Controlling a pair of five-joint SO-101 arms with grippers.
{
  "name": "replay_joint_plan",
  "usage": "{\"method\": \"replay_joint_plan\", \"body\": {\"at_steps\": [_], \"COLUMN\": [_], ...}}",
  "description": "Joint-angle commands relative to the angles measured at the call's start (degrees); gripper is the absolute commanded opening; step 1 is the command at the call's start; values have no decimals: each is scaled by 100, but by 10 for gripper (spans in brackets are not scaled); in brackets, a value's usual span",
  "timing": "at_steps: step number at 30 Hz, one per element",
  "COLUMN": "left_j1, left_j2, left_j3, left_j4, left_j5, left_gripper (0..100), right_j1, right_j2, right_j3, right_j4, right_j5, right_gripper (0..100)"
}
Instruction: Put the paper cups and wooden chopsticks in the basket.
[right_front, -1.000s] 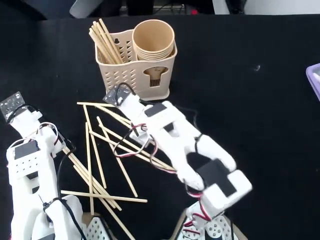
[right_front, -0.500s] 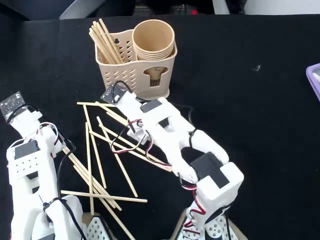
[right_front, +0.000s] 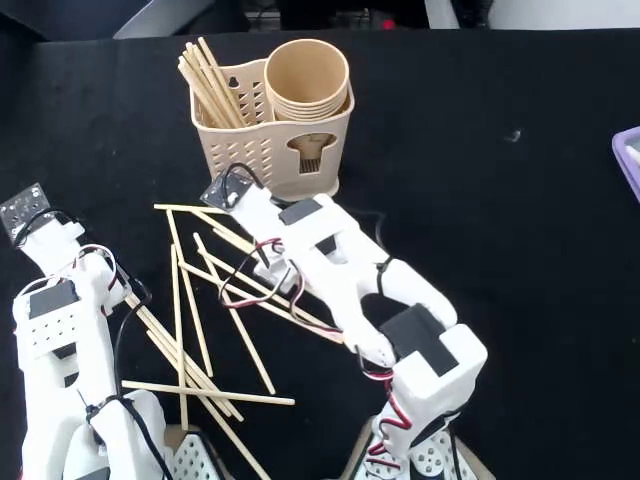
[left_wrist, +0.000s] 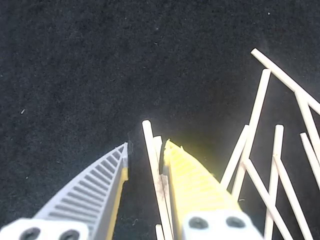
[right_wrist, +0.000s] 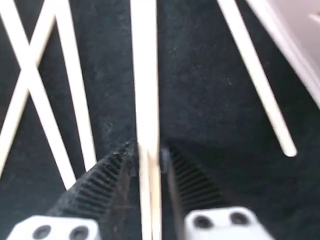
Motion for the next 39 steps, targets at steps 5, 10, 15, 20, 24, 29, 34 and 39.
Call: {"method": "replay_joint_plan", "body": {"at_steps": [5, 10, 15, 20, 24, 29, 34, 39], "left_j1": [-84, -84, -84, -84, -154, -470, -541, -541], "left_j2": [9, 9, 9, 9, 9, 9, 9, 9], "left_j3": [-110, -110, -119, -110, -119, -154, -154, -154], "left_j4": [-88, -88, -88, -88, -88, -88, -88, -88], "left_j5": [18, 18, 18, 18, 26, 62, 62, 62], "left_gripper": [123, 123, 123, 123, 123, 123, 123, 123], "right_j1": [-53, -62, -62, -44, -53, -53, -70, -571], "right_j2": [435, 734, 769, 321, -558, -1288, -1974, -2941], "right_j3": [-804, -1147, -1191, -1033, -699, -259, -75, -391], "right_j4": [62, 308, 598, 721, 712, 695, 721, 1231], "right_j5": [-9, 0, 35, 35, 35, 18, -18, -475], "right_gripper": [165, 166, 11, 10, 10, 10, 10, 10]}}
